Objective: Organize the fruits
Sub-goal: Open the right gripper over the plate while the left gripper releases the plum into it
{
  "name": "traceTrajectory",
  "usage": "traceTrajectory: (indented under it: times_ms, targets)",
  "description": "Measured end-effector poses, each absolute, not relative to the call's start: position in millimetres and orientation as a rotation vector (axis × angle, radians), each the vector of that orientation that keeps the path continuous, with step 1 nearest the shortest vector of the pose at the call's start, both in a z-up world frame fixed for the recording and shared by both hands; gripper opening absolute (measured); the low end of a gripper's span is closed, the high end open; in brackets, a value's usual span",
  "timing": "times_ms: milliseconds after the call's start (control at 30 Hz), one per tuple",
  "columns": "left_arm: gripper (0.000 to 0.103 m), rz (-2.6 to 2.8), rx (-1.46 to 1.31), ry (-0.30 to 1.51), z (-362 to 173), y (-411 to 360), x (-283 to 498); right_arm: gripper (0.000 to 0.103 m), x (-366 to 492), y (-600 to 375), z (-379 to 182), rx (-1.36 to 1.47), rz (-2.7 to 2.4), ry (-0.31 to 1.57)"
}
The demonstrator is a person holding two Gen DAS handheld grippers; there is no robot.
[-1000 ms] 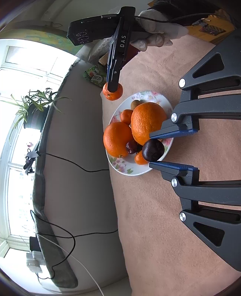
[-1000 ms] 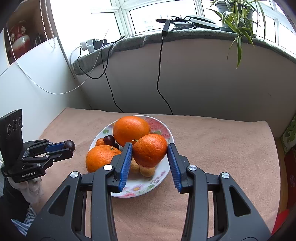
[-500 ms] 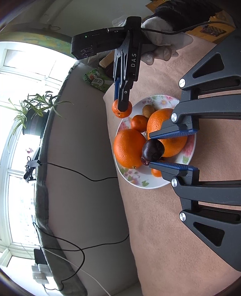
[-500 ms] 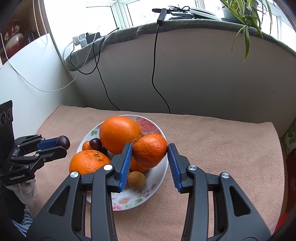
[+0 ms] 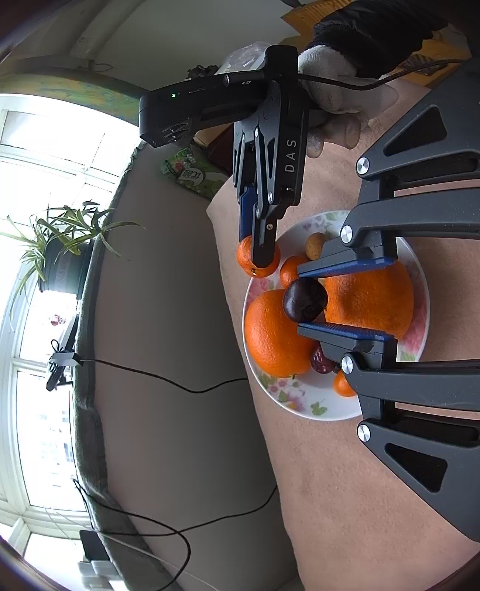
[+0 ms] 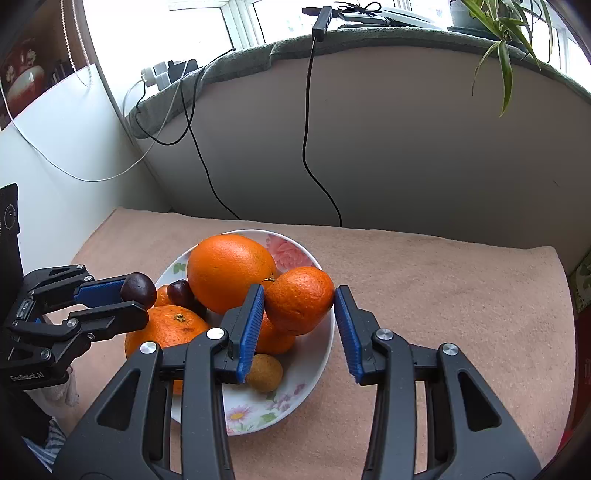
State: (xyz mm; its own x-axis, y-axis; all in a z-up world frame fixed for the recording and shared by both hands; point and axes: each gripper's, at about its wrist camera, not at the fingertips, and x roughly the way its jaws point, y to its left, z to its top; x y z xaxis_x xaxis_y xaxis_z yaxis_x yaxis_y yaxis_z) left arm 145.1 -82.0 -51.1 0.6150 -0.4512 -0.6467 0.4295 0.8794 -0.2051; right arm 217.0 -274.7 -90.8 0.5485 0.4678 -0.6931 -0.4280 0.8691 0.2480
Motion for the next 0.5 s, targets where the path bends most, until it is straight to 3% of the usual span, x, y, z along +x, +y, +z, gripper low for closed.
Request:
traceTrajectory:
  times_ms: [500]
  targets:
    - [0.023, -0.51, -0.026, 0.753, -52.2, -87.9, 148.3, 0.041, 217.0, -273.5, -90.3, 0.049, 0.549, 0.836]
